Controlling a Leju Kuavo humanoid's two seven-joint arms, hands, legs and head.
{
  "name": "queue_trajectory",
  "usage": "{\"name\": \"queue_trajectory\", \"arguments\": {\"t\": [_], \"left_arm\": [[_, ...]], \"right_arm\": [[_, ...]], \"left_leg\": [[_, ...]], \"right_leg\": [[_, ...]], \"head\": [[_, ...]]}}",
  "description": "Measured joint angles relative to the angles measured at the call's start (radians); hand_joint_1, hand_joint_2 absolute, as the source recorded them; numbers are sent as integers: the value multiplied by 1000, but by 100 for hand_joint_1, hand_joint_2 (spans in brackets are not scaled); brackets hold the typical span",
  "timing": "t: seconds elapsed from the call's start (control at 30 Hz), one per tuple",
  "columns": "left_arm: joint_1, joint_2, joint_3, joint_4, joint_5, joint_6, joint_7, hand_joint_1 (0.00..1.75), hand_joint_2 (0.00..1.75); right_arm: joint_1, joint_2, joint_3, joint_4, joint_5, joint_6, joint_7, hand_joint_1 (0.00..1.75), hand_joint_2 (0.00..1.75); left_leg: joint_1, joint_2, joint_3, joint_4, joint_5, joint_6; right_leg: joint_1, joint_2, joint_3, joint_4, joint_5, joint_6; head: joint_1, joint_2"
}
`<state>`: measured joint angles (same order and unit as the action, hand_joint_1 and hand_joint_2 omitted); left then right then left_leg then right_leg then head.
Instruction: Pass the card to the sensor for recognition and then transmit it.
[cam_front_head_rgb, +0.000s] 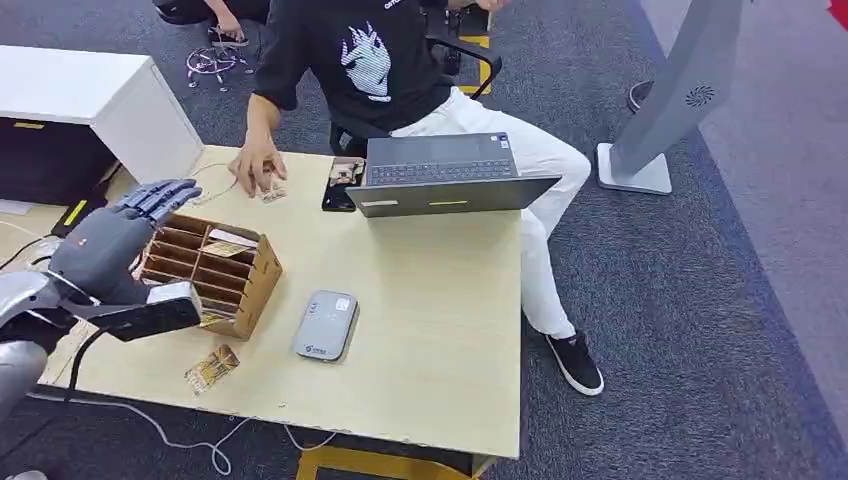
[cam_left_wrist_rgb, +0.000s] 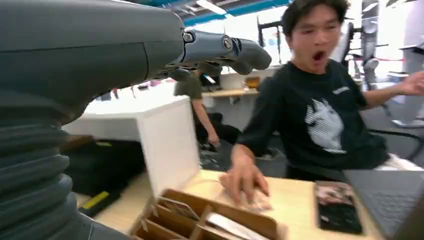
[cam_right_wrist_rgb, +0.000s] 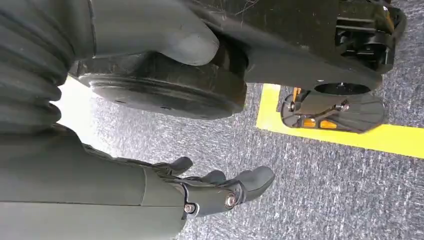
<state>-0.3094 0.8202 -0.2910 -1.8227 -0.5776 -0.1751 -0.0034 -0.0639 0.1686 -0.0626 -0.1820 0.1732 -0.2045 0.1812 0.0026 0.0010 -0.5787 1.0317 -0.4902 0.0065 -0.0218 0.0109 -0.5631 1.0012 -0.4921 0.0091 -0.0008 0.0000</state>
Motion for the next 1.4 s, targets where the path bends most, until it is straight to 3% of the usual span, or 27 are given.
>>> {"name": "queue_trajectory", "arguments": {"t": [0.57,0.7,0.8,1.1,1.4], "left_arm": [[0,10,19,4,-58,-3,23,0,175],[0,9,20,8,-110,20,51,0,175],[-9,-4,20,33,-169,42,76,0,175],[-22,-64,19,129,-175,44,75,0,175],[-40,-124,19,261,-311,127,119,0,175]], "right_arm": [[0,4,-11,-1,3,-1,5,0,175],[0,4,-14,-1,4,-3,5,0,175],[-1,4,-14,-1,16,-5,6,0,175],[-1,4,-14,-2,36,-5,8,0,175],[-3,4,-15,-4,57,-4,15,0,175]], "left_leg": [[0,-1,0,0,0,0],[0,-1,0,0,0,0],[0,-1,0,0,0,0],[0,0,0,0,0,0],[0,0,0,0,0,0]], "right_leg": [[0,-1,0,0,0,0],[0,-1,0,0,0,0],[0,-1,0,0,0,0],[0,-1,0,0,0,0],[0,-1,0,0,0,0]], "head": [[0,0],[0,0],[0,0],[0,0],[0,0]]}}
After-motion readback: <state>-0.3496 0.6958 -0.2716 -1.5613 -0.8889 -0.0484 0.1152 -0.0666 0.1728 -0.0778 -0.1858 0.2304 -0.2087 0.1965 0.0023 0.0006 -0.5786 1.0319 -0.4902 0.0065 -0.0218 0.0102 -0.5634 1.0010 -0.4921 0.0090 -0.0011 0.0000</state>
